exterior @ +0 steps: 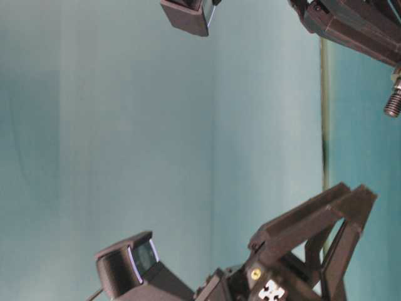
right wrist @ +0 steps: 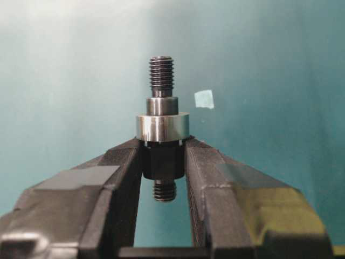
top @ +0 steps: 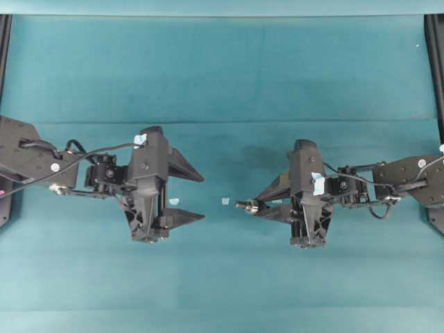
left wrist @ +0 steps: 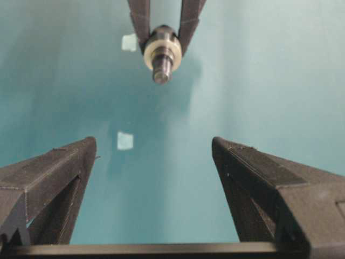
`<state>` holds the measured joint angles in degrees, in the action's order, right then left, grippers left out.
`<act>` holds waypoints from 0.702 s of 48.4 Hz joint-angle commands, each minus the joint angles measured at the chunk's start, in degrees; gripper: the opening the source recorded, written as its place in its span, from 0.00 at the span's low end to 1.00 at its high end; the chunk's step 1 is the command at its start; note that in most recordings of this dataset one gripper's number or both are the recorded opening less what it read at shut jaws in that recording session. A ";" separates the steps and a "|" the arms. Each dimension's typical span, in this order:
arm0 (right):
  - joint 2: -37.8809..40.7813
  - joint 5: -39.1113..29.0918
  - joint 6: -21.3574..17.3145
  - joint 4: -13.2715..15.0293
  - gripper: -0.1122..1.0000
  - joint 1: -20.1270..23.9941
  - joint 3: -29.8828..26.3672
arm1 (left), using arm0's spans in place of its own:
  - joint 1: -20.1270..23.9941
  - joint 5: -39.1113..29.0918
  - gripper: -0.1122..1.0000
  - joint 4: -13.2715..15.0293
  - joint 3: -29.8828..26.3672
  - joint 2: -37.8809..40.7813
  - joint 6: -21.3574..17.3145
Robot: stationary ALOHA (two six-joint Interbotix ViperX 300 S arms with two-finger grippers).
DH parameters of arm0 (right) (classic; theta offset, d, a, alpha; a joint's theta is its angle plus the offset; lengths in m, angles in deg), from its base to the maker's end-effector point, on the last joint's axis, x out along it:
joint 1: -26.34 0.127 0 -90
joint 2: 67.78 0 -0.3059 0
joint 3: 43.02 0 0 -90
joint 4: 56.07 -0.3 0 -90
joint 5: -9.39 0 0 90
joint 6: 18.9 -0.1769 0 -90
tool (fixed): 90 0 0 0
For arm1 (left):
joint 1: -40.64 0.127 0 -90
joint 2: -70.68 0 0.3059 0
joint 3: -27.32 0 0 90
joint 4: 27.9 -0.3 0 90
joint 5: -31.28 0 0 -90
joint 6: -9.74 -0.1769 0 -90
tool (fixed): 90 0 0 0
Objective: Insert the washer onto the shaft with both hands.
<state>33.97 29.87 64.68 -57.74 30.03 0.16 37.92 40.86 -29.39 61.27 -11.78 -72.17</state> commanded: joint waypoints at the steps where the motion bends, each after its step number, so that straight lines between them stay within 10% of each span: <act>1: -0.70 0.53 -0.44 -0.09 0.10 0.18 -1.05 | -0.18 0.26 0.95 -0.09 -0.44 -0.97 -0.09; 34: -0.53 0.35 -0.44 -0.09 0.10 0.18 -1.32 | -0.18 -0.97 0.95 -0.18 -0.44 -0.97 -0.09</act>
<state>33.97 29.87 64.68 -57.66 30.03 -0.19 37.92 40.07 -29.39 61.35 -11.78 -72.17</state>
